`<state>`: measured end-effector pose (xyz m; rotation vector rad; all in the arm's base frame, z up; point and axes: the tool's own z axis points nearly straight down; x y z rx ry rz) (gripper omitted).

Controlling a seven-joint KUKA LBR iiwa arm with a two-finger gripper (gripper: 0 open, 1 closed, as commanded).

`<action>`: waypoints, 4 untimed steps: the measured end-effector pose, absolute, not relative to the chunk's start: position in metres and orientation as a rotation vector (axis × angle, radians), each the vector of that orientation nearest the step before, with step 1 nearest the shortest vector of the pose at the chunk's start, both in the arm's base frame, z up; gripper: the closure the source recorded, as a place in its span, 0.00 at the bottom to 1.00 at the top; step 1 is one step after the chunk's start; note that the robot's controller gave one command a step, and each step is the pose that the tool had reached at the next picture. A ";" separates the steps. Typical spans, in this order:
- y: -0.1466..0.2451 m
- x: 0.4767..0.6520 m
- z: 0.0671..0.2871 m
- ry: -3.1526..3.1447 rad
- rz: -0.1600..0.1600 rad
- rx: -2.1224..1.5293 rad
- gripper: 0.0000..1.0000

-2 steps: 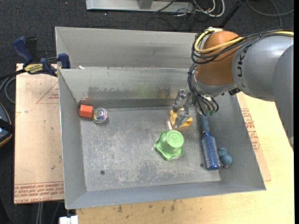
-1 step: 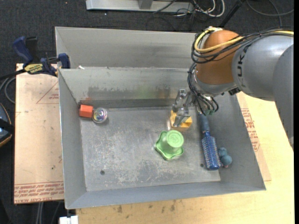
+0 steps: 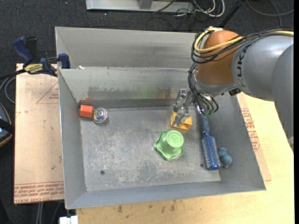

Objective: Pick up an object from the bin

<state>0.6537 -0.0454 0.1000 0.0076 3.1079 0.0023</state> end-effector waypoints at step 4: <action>-0.018 0.589 0.161 3.043 0.005 -0.806 1.00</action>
Offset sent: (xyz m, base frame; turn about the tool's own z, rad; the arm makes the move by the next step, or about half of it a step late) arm -0.0128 -0.0167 0.1126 -0.0377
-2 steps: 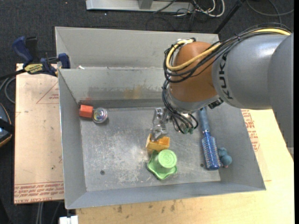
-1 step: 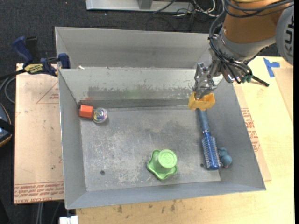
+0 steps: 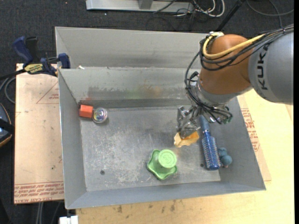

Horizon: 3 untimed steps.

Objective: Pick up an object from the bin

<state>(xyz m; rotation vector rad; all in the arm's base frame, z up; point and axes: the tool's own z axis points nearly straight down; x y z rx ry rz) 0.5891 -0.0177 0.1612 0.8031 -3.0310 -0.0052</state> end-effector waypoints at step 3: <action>-0.078 0.568 0.158 -2.929 -0.002 1.139 0.00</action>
Offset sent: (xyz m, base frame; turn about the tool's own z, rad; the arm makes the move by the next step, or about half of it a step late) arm -0.0039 -0.0204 0.0995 0.0098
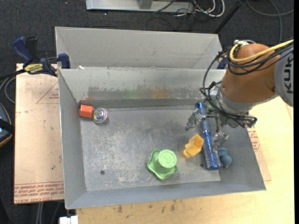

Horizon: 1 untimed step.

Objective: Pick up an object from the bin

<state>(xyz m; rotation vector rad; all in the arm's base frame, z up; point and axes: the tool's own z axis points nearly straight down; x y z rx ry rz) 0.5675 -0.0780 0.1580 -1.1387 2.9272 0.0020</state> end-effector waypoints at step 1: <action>-0.080 0.541 0.072 2.885 0.002 -1.218 0.00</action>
Offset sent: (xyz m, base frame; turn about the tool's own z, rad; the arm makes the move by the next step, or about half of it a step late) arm -0.0304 -0.0051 -0.0880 -0.0605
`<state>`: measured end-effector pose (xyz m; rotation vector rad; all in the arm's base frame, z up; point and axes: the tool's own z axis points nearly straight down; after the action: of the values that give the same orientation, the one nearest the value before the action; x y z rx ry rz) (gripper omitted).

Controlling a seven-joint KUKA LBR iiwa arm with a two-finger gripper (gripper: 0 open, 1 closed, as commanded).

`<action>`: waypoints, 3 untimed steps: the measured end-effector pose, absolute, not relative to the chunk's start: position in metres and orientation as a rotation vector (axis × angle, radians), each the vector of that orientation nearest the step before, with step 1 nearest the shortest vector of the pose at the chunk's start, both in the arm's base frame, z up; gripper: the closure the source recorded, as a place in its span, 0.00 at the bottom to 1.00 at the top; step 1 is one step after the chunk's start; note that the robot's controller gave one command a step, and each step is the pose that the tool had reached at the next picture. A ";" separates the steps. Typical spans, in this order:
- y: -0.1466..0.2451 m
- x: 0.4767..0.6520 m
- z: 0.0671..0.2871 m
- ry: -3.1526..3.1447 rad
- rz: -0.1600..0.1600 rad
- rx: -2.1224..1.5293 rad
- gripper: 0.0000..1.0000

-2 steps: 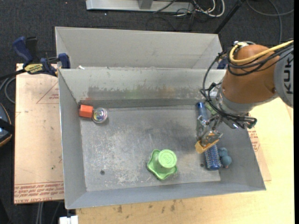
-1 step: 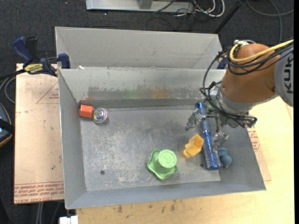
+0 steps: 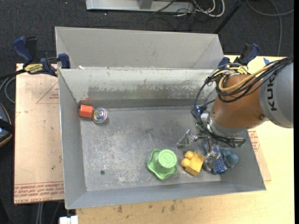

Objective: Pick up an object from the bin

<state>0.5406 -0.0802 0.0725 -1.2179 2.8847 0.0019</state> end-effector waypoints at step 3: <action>0.010 0.543 0.130 2.717 0.012 -1.593 0.00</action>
Offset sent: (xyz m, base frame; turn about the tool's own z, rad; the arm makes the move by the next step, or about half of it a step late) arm 0.0694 0.0302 -0.0025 -0.0081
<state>0.5425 0.0096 0.1300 -1.5933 2.7170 0.0117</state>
